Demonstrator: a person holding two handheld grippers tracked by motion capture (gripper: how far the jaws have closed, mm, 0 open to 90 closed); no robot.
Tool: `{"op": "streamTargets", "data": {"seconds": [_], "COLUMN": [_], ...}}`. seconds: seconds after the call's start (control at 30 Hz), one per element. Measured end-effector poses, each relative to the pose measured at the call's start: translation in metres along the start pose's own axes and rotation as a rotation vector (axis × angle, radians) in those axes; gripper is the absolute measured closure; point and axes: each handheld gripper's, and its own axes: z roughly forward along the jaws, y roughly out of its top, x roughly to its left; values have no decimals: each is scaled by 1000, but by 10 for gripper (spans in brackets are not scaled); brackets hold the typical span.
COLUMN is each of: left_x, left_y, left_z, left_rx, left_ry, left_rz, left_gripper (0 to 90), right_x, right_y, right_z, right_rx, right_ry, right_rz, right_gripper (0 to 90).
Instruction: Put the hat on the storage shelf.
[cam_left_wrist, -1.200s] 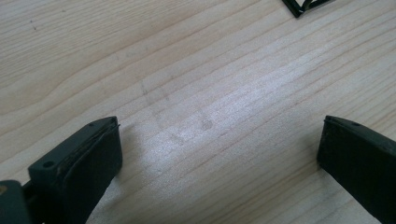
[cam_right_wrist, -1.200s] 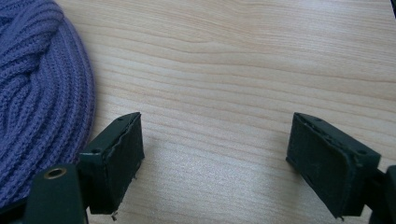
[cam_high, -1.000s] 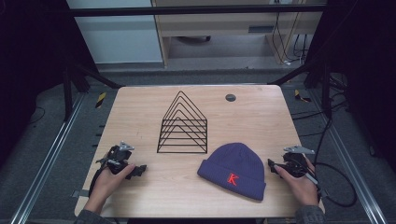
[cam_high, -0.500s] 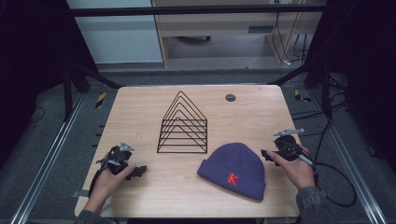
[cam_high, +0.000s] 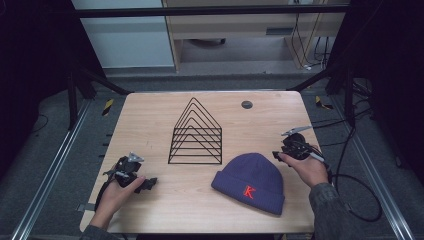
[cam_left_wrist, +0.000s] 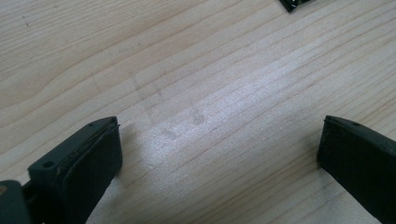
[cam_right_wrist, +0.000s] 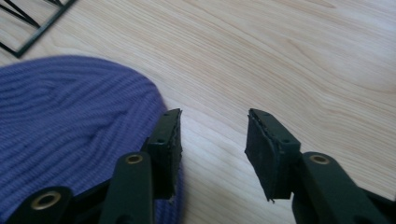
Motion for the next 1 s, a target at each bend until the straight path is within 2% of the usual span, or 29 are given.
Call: {"op": "streamTargets", "data": {"seconds": [0.17, 0.23, 0.3, 0.53, 0.8, 0.9, 1.0], "left_x": [0, 0, -1, -1, -2, -3, -3], "left_y": [0, 0, 0, -1, 0, 0, 0], "left_z": [0, 0, 0, 0, 0, 0, 0], "left_rx": [-2, -3, -3, -2, -6, -5, -3], "left_ry": [0, 0, -1, -2, -5, -6, -9], "left_rz": [0, -2, -2, -1, 2, 7, 9], "left_gripper": [0, 0, 0, 0, 0, 0, 0], "right_x": [6, 9, 13, 24, 27, 28, 28], "right_y": [5, 7, 10, 14, 9, 7, 7], "right_z": [8, 12, 15, 29, 42, 46, 47], "right_rx": [4, 2, 1, 26, 69, 72, 81], "right_ry": [39, 58, 66, 74, 107, 116, 136], "right_rz": [0, 16, 5, -1, 32, 33, 31], "right_gripper": [612, 617, 617, 575, 539, 571, 659]}}
